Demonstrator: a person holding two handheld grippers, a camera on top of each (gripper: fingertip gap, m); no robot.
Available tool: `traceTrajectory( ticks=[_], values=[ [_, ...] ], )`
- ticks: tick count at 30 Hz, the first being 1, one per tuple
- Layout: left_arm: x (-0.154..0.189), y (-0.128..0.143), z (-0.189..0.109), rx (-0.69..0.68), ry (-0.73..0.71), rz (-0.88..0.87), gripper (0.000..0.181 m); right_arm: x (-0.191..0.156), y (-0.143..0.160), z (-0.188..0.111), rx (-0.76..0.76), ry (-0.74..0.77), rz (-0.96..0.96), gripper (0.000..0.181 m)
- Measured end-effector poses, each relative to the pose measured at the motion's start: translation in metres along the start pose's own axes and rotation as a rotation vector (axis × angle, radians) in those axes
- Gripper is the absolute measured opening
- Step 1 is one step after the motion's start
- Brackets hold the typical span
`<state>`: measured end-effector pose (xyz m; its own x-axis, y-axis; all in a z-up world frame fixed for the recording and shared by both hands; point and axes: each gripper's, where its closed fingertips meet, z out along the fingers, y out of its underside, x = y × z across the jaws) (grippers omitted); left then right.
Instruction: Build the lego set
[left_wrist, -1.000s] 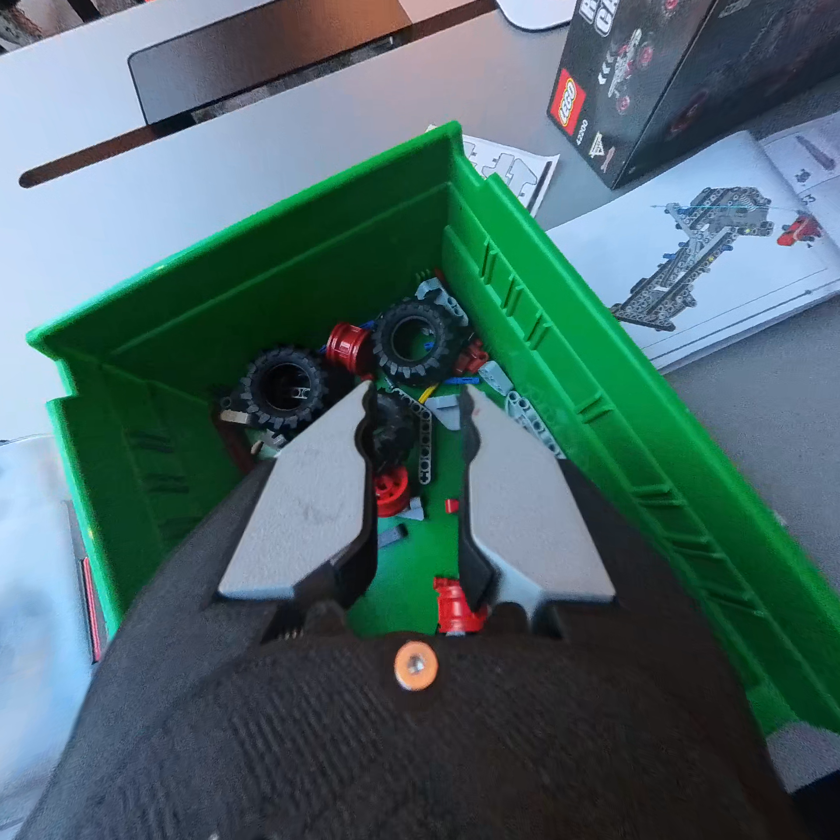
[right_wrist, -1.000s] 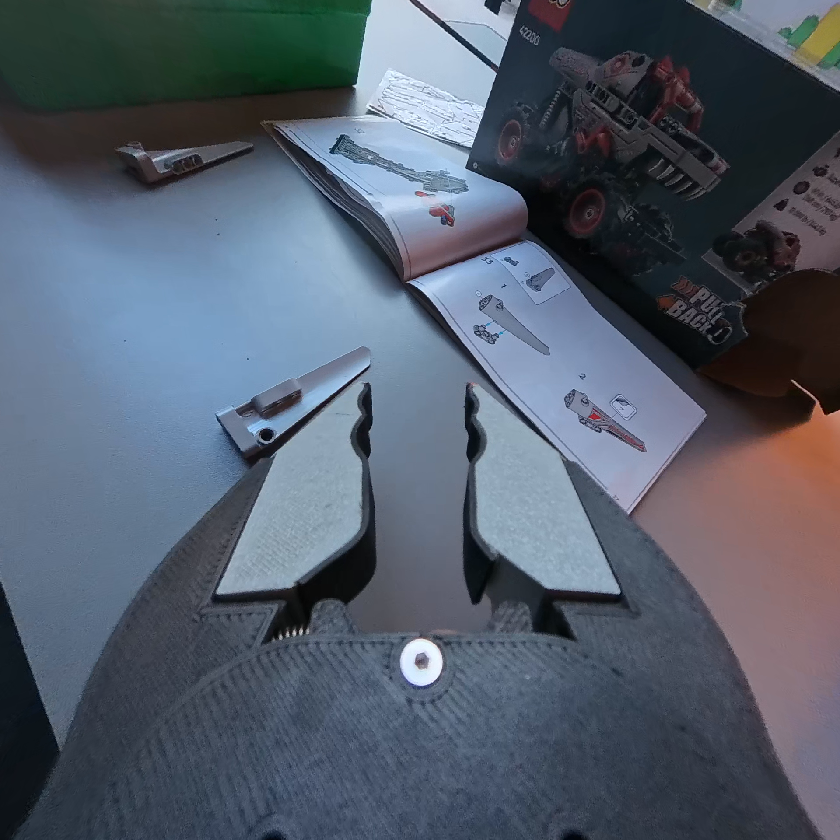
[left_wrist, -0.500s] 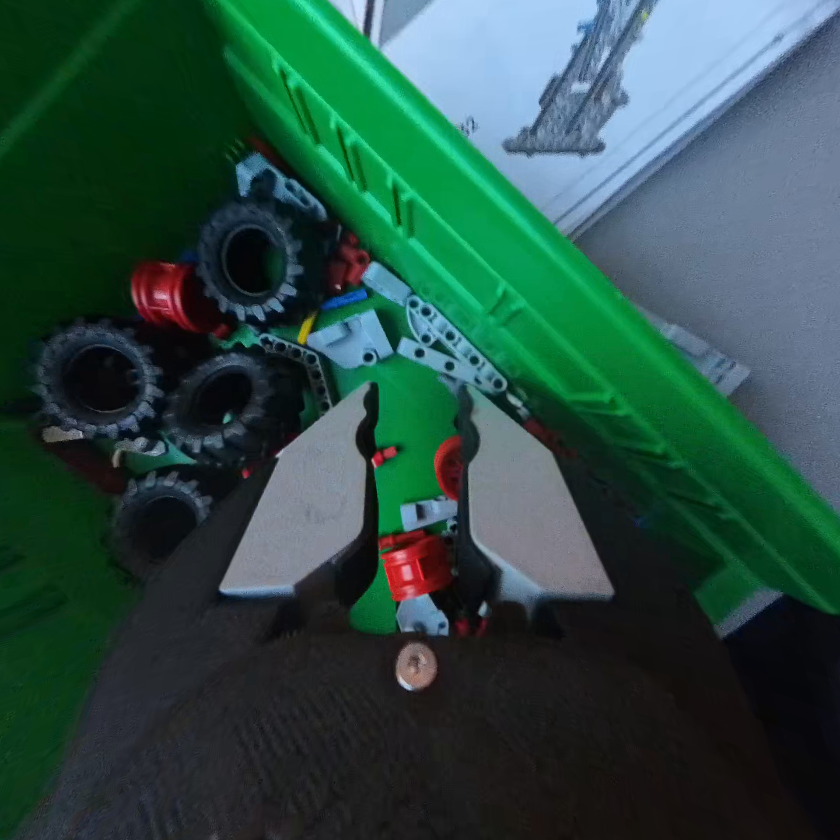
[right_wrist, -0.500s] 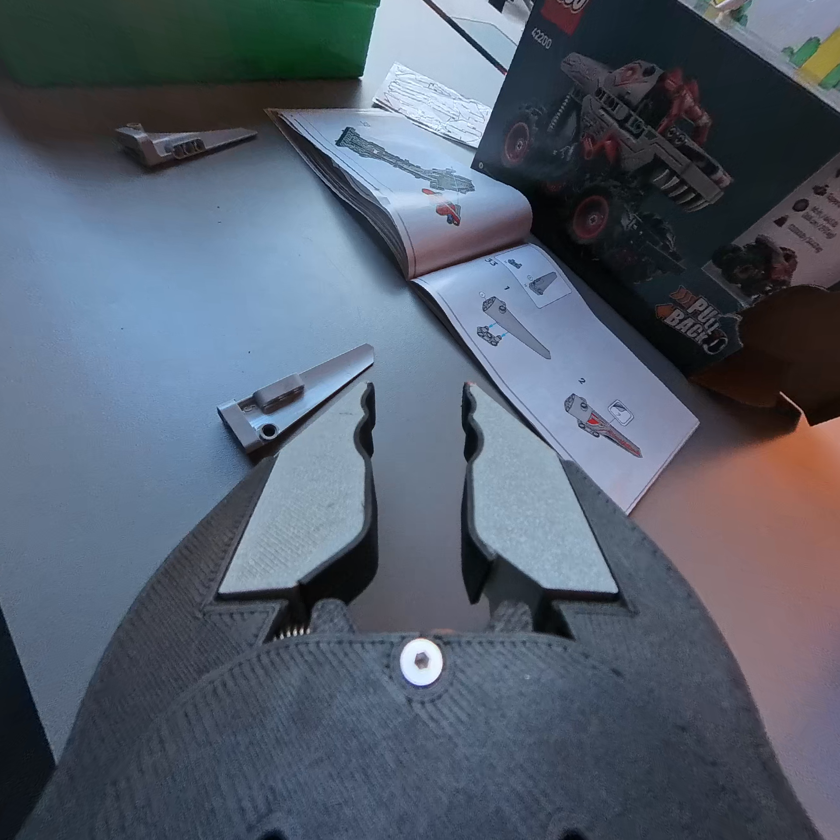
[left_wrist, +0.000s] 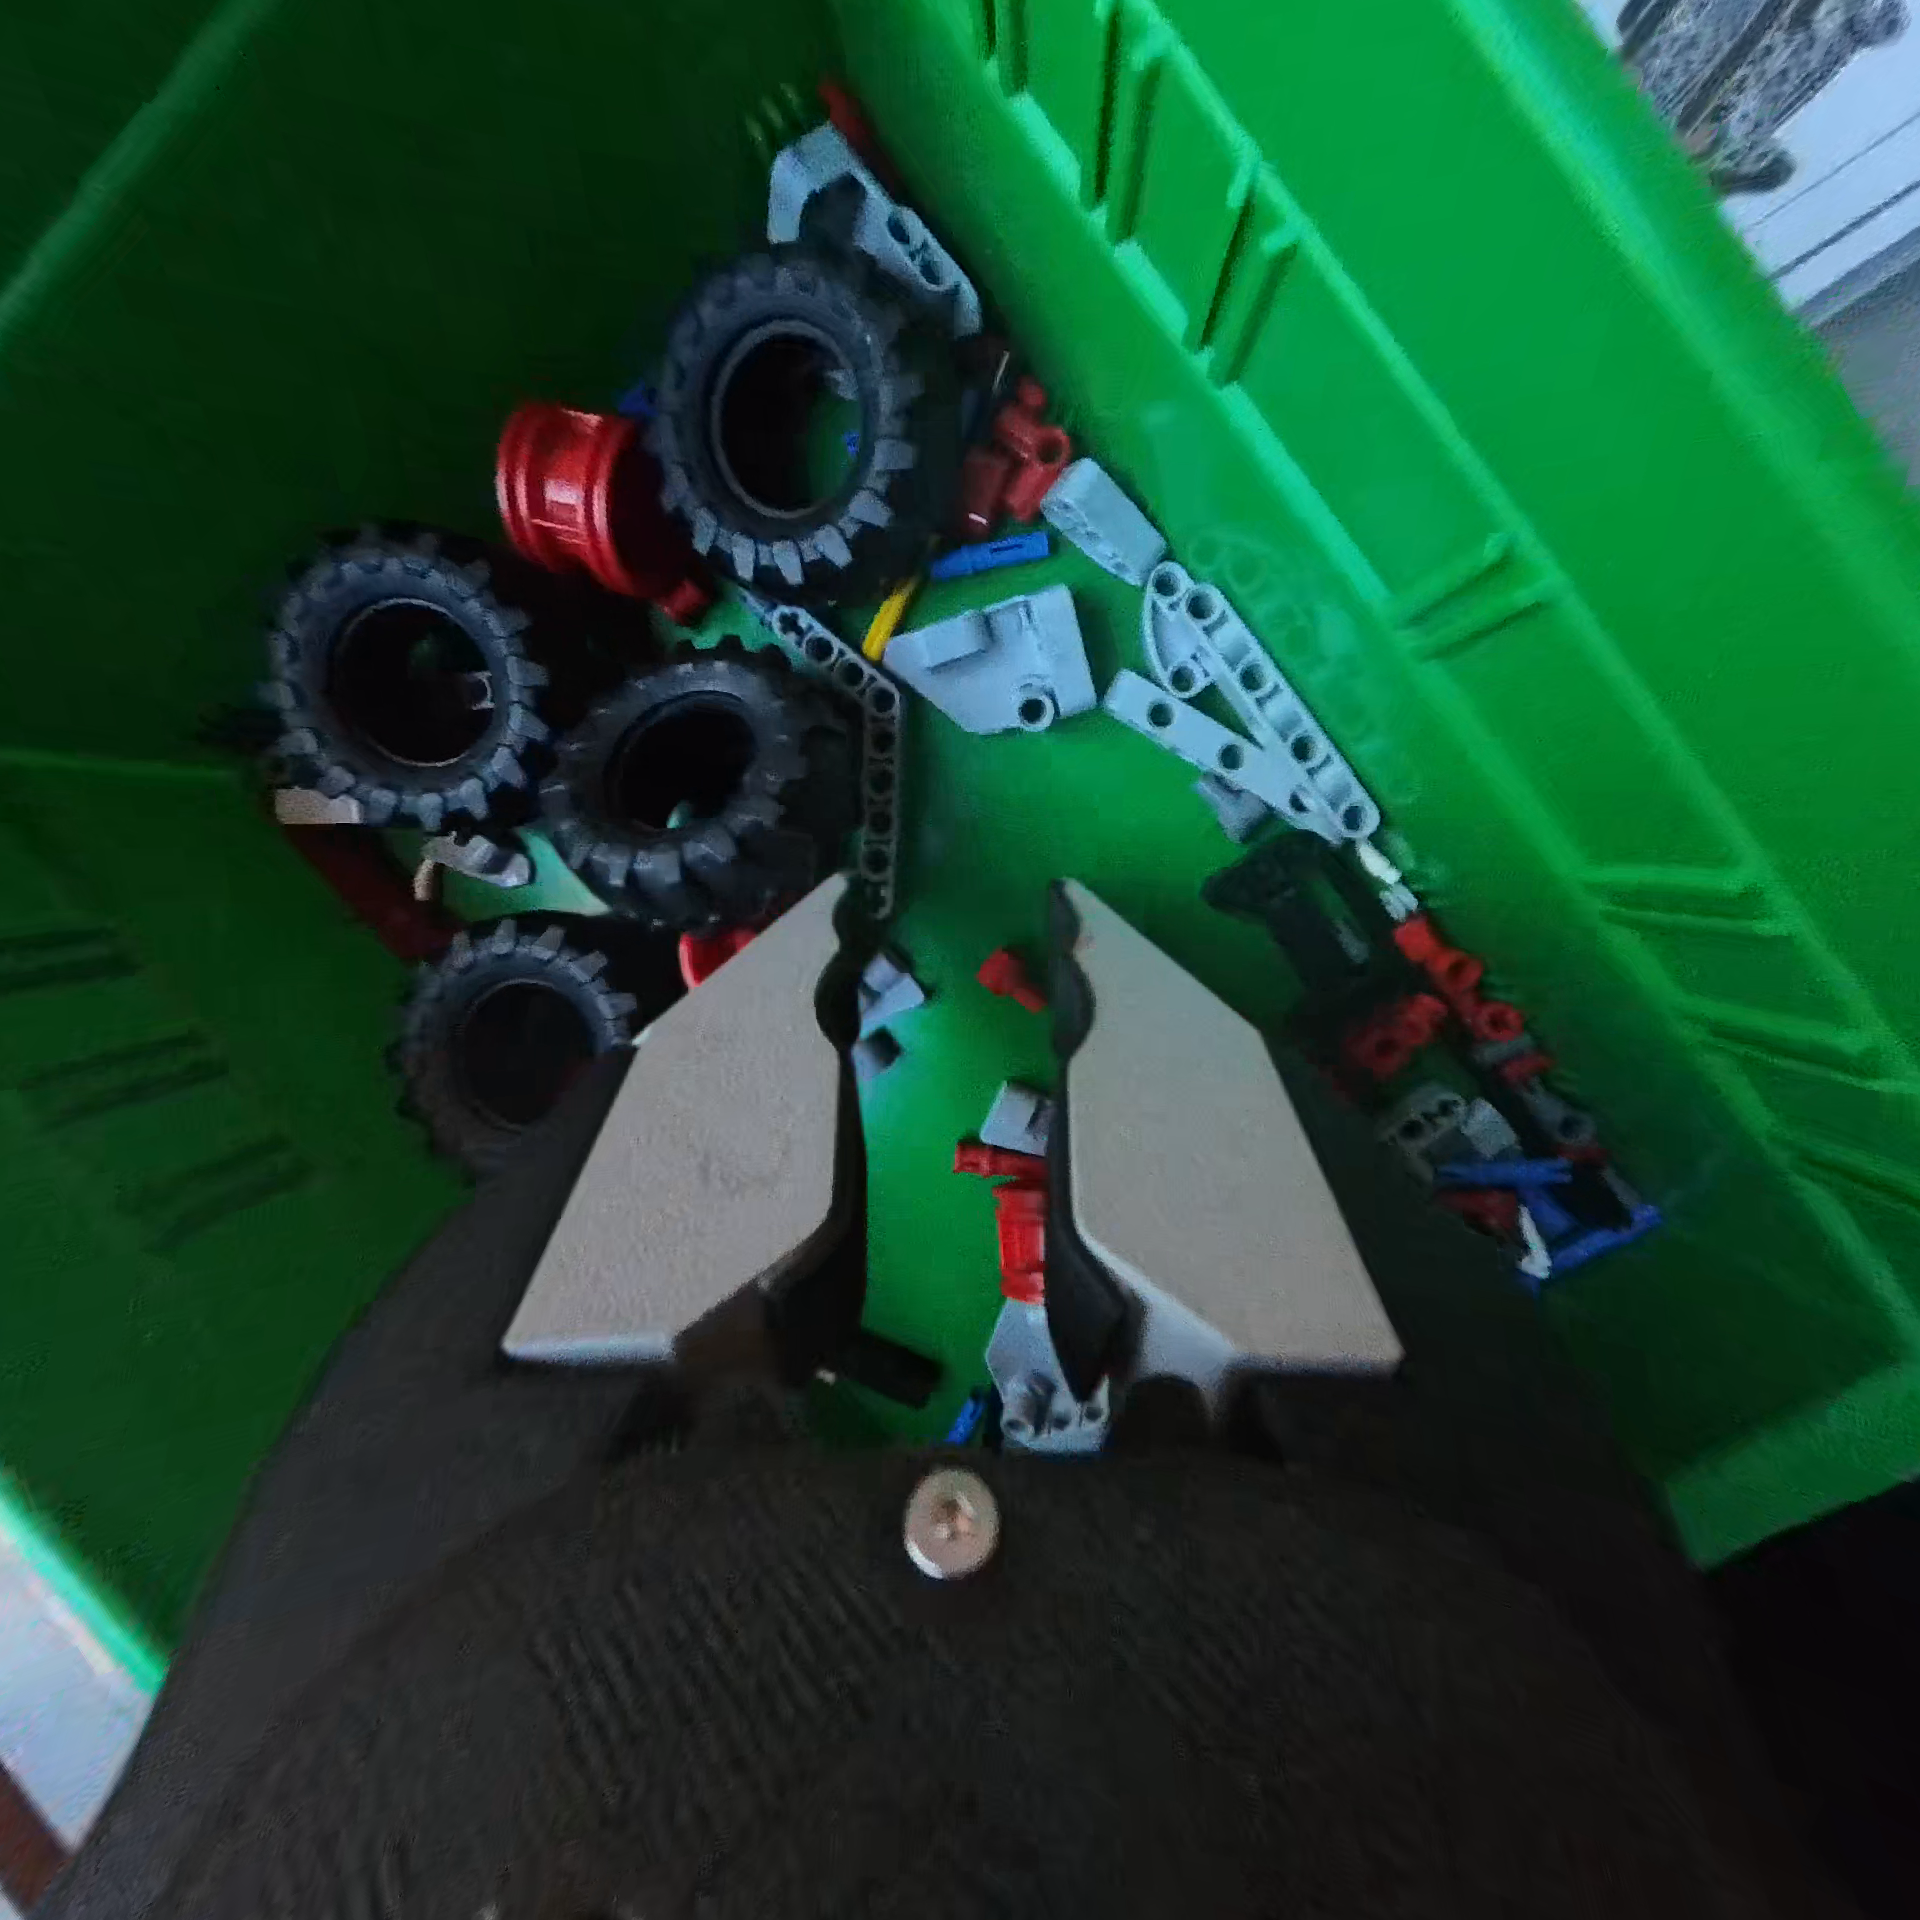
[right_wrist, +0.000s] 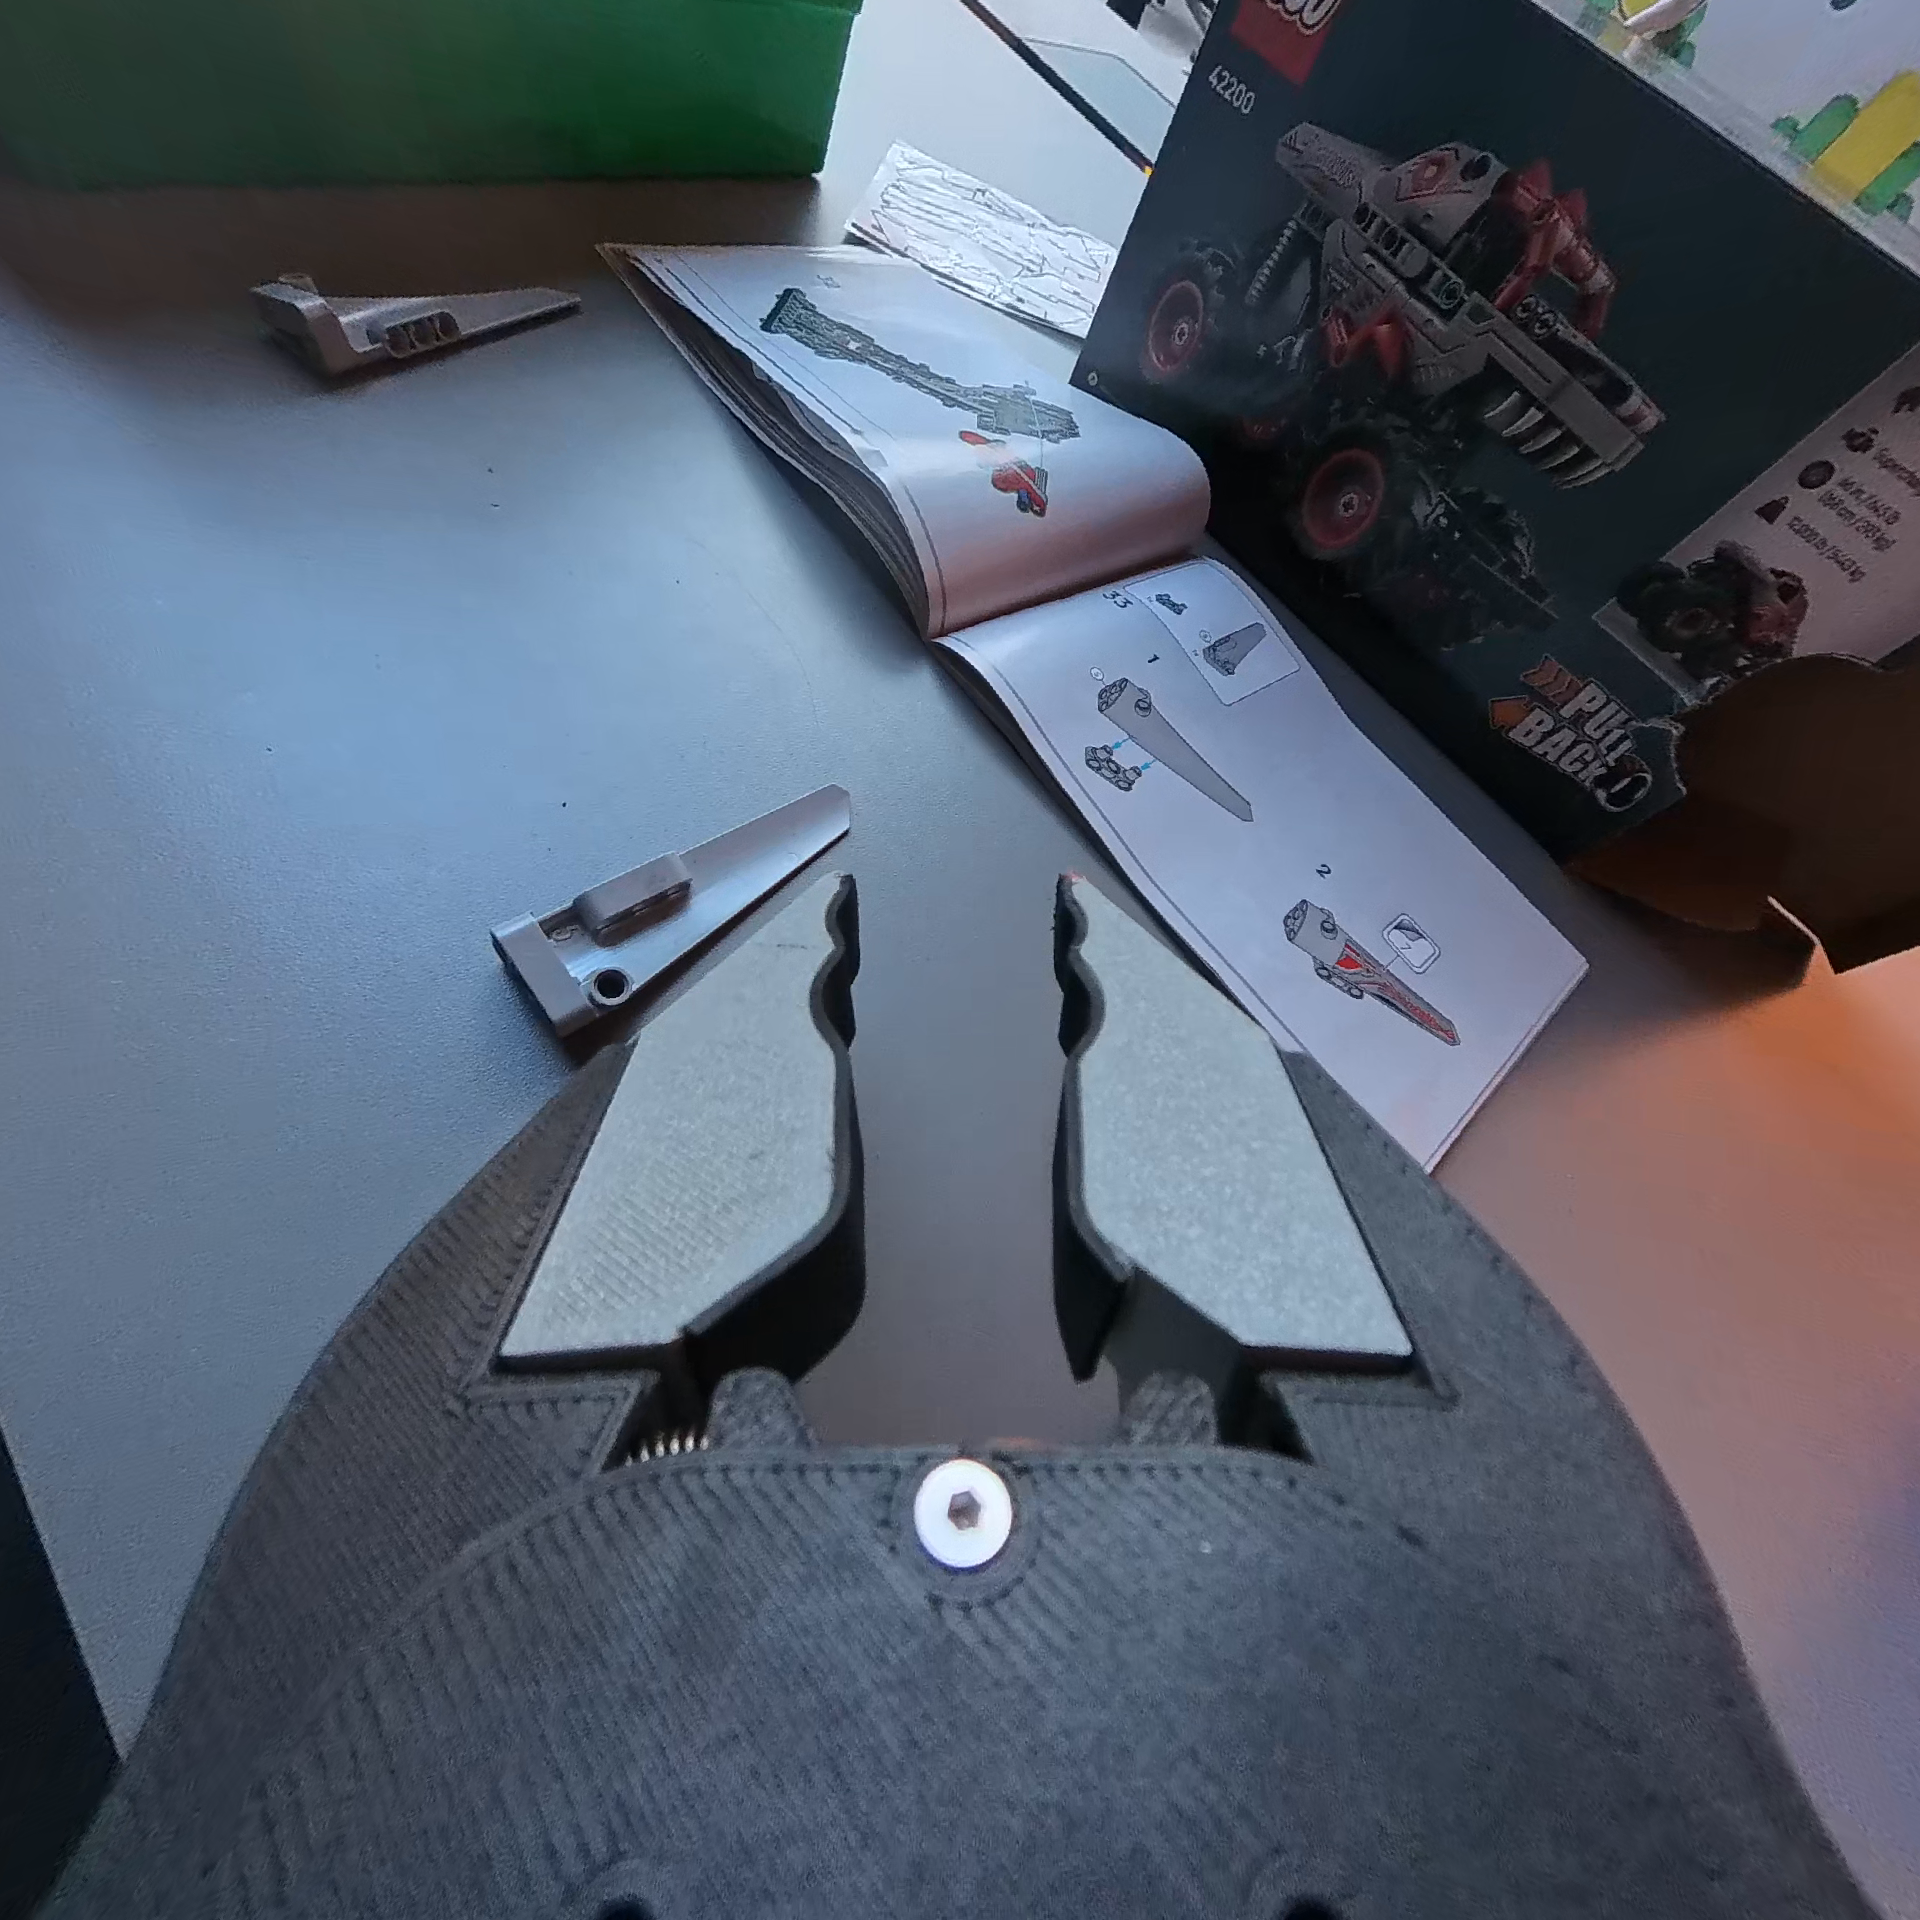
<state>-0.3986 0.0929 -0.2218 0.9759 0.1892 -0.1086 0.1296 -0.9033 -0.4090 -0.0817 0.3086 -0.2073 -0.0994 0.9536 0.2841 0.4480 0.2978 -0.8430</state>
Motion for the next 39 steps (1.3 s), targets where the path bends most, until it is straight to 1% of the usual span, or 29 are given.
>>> traceTrajectory(
  ticks=[3,5,8,9,12,14,21,27,30,32,33,34,35,36,37,39],
  values=[
    [0.009,-0.007,-0.011,0.064,0.037,0.022,0.032,0.000,0.000,0.000,-0.001,-0.002,0.001,0.035],
    [0.021,0.001,-0.016,0.048,0.084,0.066,0.036,0.000,0.000,0.000,0.001,-0.001,-0.001,0.034],
    [0.025,0.012,-0.021,0.018,0.059,0.115,0.038,-0.001,0.000,0.000,0.001,-0.002,-0.003,0.034],
    [0.025,0.010,-0.023,0.022,0.051,0.116,0.038,-0.001,0.000,0.000,-0.001,-0.004,-0.003,0.034],
    [0.024,-0.007,-0.027,0.089,0.036,0.106,0.037,-0.001,0.000,0.000,-0.003,-0.005,-0.005,0.034],
    [0.024,-0.013,-0.026,0.105,0.039,0.096,0.037,0.001,0.000,0.000,0.001,0.014,-0.021,0.032],
    [0.026,-0.002,-0.022,0.055,0.052,0.117,0.039,0.001,0.000,0.000,0.001,0.023,-0.031,0.029],
    [0.052,-0.008,-0.034,0.113,0.127,0.201,0.039,0.002,0.001,0.000,-0.008,0.038,-0.048,0.027],
    [0.069,0.009,-0.027,0.051,0.180,0.330,0.039,0.002,0.001,0.000,-0.006,0.038,-0.046,0.027],
    [0.075,0.030,-0.015,-0.050,0.196,0.419,0.045,0.002,0.001,0.000,-0.005,0.037,-0.045,0.028],
    [0.083,0.032,-0.014,-0.052,0.231,0.448,0.035,0.002,0.001,0.000,-0.006,0.036,-0.045,0.028],
    [0.090,0.030,-0.016,-0.031,0.270,0.474,0.030,0.002,0.001,0.000,-0.007,0.036,-0.046,0.028],
    [0.090,0.032,-0.013,-0.042,0.257,0.504,0.031,0.002,0.001,0.000,-0.007,0.037,-0.047,0.027],
    [0.085,0.036,-0.007,-0.069,0.214,0.530,0.033,0.002,0.001,0.000,-0.008,0.037,-0.048,0.027],
    [0.085,0.032,-0.007,-0.052,0.215,0.526,0.034,0.002,0.001,0.000,-0.008,0.037,-0.049,0.027],
    [0.068,0.028,-0.003,-0.072,0.140,0.489,0.035,0.002,0.001,0.000,-0.007,0.039,-0.052,0.027]
  ],
)
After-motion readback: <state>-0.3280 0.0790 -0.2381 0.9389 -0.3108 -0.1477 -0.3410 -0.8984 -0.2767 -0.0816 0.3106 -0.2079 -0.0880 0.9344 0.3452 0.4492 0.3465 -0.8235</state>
